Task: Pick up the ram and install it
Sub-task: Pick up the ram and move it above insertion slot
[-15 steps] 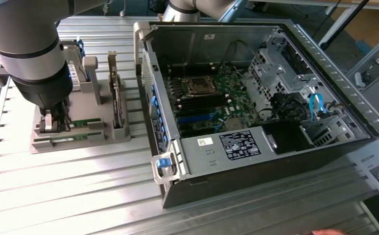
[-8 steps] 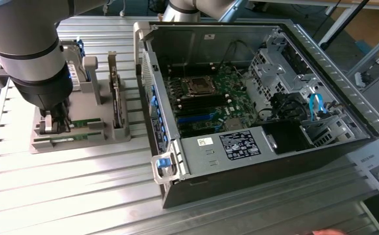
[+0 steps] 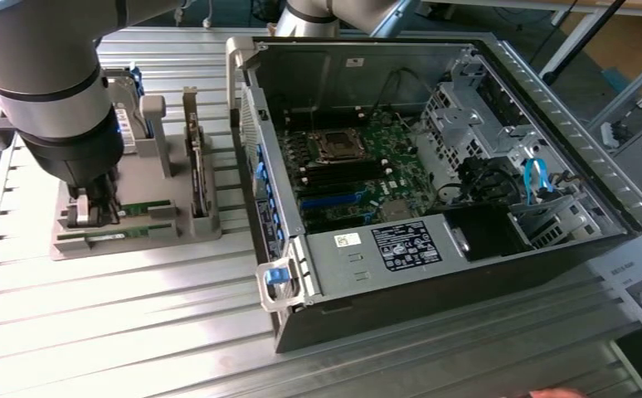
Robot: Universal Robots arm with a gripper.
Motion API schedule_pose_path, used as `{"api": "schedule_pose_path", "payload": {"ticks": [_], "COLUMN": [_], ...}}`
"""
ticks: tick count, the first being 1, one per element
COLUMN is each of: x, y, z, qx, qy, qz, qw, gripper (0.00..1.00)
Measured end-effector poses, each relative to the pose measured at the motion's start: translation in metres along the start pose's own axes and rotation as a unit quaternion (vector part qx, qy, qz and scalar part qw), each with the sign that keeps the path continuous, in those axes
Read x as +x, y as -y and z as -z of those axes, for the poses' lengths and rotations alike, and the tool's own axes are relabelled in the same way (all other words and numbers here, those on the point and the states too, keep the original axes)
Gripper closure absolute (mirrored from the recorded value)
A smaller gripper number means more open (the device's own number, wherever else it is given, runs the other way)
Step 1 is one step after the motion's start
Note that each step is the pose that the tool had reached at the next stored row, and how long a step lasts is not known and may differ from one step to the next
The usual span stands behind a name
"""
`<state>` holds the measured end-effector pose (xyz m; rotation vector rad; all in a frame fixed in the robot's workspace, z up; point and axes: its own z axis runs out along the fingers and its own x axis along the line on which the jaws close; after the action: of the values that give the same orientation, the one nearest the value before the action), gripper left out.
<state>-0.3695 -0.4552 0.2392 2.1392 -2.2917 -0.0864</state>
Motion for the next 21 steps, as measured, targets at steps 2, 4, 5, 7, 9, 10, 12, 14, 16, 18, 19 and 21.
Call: {"api": "schedule_pose_path", "payload": {"ticks": [2, 4, 5, 7, 9, 10, 12, 14, 16, 18, 19, 21], "x": [0.000, 0.000, 0.000, 0.000, -0.001, -0.001, -0.001, -0.001, -0.001, -0.001, -0.001, -0.001], "y": [0.0014, 0.0030, 0.0038, 0.0054, 0.0069, 0.0077, 0.0092, 0.0107, 0.0122, 0.0136, 0.0142, 0.0154], "z": [0.0001, 0.0002, 0.0003, 0.0003, 0.0004, 0.0004, 0.0005, 0.0005, 0.0006, 0.0006, 0.0007, 0.0007], "qx": [0.0000, 0.0000, -0.0001, 0.0000, -0.0001, -0.0001, -0.0001, 0.0000, -0.0001, -0.0001, 0.0000, -0.0001], "qy": [0.0000, -0.0001, -0.0001, -0.0001, -0.0001, -0.0001, -0.0001, 0.0000, -0.0001, 0.0000, -0.0001, -0.0001], "qz": [0.000, 0.000, 0.000, 0.000, 0.000, 0.000, 0.000, 0.000, 0.000, 0.000, 0.000, 0.000], "qw": [1.0000, 1.0000, 1.0000, 1.0000, 1.0000, 1.0000, 1.0000, 1.0000, 1.0000, 1.0000, 1.0000, 1.0000], "gripper": [0.76, 0.76, 0.76, 0.76, 0.76, 0.76, 0.76, 0.76, 0.76, 0.76, 0.76, 0.76]}}
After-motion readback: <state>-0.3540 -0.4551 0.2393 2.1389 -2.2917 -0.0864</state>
